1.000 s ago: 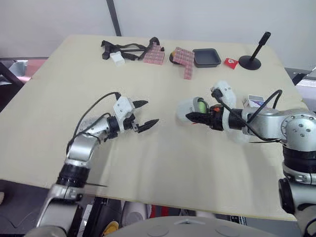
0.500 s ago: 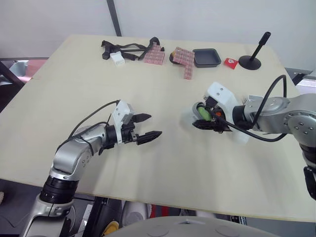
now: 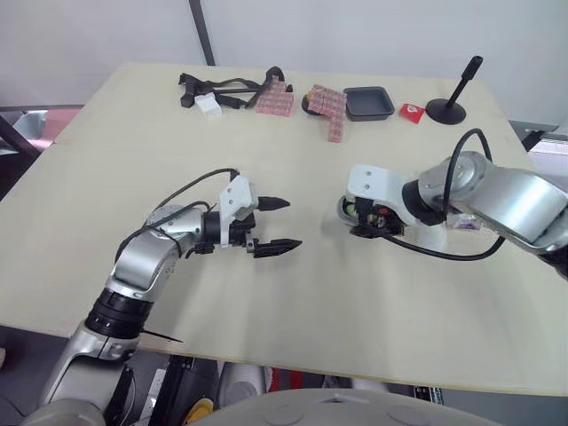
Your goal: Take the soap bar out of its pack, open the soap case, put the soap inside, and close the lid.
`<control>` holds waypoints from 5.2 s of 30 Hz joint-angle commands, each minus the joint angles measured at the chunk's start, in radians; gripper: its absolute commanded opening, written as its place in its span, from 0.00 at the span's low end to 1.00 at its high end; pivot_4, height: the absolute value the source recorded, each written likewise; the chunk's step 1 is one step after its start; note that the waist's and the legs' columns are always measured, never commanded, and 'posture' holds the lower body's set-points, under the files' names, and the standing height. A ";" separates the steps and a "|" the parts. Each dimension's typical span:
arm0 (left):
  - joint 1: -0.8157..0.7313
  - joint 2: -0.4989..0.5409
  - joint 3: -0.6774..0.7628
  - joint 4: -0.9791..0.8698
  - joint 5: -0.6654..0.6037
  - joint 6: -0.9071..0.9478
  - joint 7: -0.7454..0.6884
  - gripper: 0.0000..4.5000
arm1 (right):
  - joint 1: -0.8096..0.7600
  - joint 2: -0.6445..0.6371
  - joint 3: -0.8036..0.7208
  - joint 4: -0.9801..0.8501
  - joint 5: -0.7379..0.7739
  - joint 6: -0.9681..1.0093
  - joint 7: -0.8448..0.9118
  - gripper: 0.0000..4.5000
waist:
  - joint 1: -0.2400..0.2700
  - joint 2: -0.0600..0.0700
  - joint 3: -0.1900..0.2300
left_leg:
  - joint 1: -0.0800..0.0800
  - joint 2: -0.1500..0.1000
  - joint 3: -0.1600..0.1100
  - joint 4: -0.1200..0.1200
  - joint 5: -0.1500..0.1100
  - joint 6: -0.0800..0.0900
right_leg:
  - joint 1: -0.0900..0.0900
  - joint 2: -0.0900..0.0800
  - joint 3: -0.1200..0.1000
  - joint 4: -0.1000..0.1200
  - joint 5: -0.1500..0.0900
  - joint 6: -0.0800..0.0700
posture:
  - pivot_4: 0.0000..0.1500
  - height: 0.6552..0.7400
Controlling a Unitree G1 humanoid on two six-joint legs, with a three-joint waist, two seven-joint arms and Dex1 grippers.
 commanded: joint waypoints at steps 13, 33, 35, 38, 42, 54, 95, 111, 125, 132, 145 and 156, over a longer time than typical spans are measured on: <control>-0.161 -0.074 -0.092 0.167 0.071 -0.131 -0.123 1.00 | -0.087 0.100 0.095 0.070 -0.300 -0.143 0.282 0.48 | -0.010 0.000 0.000 | 0.000 0.000 0.000 0.002 0.000 0.001 | 0.000 0.001 0.002 0.002 0.000 0.000 | 1.00 1.00; -0.223 -0.183 -0.117 0.266 0.146 -0.184 -0.103 0.82 | -0.087 0.191 0.085 0.124 -0.421 -0.112 0.355 0.48 | -0.013 0.000 0.000 | 0.001 0.000 0.000 0.004 0.001 0.001 | 0.000 0.000 0.003 0.006 0.000 -0.001 | 1.00 1.00; -0.222 -0.187 -0.119 0.268 0.153 -0.188 -0.096 0.82 | -0.087 0.198 0.083 0.120 -0.422 -0.106 0.356 0.48 | -0.012 0.000 0.000 | 0.001 0.000 0.000 0.004 0.001 0.001 | 0.000 0.000 0.003 0.006 0.000 -0.001 | 1.00 1.00; -0.224 -0.193 -0.119 0.277 0.160 -0.193 -0.090 0.82 | -0.088 0.207 0.080 0.112 -0.425 -0.102 0.358 0.48 | -0.011 0.000 0.000 | 0.000 0.000 0.000 0.004 0.001 0.001 | 0.000 0.000 0.003 0.006 0.000 -0.001 | 1.00 1.00; -0.227 -0.199 -0.119 0.289 0.165 -0.203 -0.085 0.82 | -0.090 0.215 0.074 0.103 -0.421 -0.093 0.362 0.48 | -0.013 0.000 0.000 | 0.001 0.001 0.000 0.004 0.001 0.001 | 0.000 0.000 0.003 0.007 0.000 -0.001 | 1.00 1.00; -0.229 -0.218 -0.109 0.303 0.165 -0.214 -0.085 0.43 | -0.087 0.226 0.070 0.104 -0.422 -0.080 0.367 0.48 | -0.012 0.000 0.000 | 0.001 0.001 0.000 0.005 0.001 0.002 | 0.000 -0.001 0.003 0.007 0.000 -0.001 | 1.00 1.00; -0.083 -0.216 0.057 0.481 0.097 -0.631 -0.157 0.43 | 0.156 0.101 -0.395 0.026 -0.288 0.335 0.196 0.99 | -0.006 0.000 0.000 | 0.001 0.001 0.000 0.005 0.001 0.002 | 0.000 -0.002 0.004 0.007 0.000 -0.001 | 1.00 1.00; -0.093 -0.285 0.076 0.664 0.061 -0.773 -0.267 0.43 | 0.446 -0.050 -0.676 -0.016 0.024 0.521 -0.196 0.99 | 0.041 0.000 -0.001 | 0.001 0.001 0.002 0.006 0.000 0.003 | -0.001 -0.003 0.005 0.006 0.000 -0.001 | 1.00 1.00; -0.087 -0.288 0.069 0.710 0.091 -0.836 -0.267 0.43 | 0.508 0.007 -0.718 0.191 0.241 0.521 -0.542 0.99 | 0.044 0.001 -0.001 | 0.001 0.000 0.002 0.005 0.000 0.002 | 0.002 0.000 0.004 0.003 0.000 0.000 | 1.00 1.00; -0.072 -0.291 0.064 0.692 0.097 -0.840 -0.252 0.43 | 0.497 0.056 -0.706 0.287 0.312 0.521 -0.652 0.99 | 0.044 0.001 -0.001 | 0.001 0.000 0.002 0.005 -0.001 0.002 | 0.002 0.001 0.004 0.002 0.000 0.000 | 1.00 1.00; -0.069 -0.286 0.060 0.682 0.103 -0.840 -0.241 0.43 | 0.467 0.071 -0.660 0.295 0.375 0.521 -0.703 0.43 | 0.046 0.001 -0.001 | 0.002 0.000 0.001 0.005 -0.001 0.001 | 0.003 0.001 0.004 0.001 0.000 0.000 | 1.00 1.00; -0.075 -0.299 0.059 0.701 0.088 -0.813 -0.249 0.43 | 0.437 0.014 -0.600 0.073 0.347 0.486 -0.601 0.43 | 0.046 0.001 -0.001 | 0.002 0.000 0.001 0.004 -0.001 0.001 | 0.003 0.002 0.003 0.001 0.000 0.000 | 1.00 1.00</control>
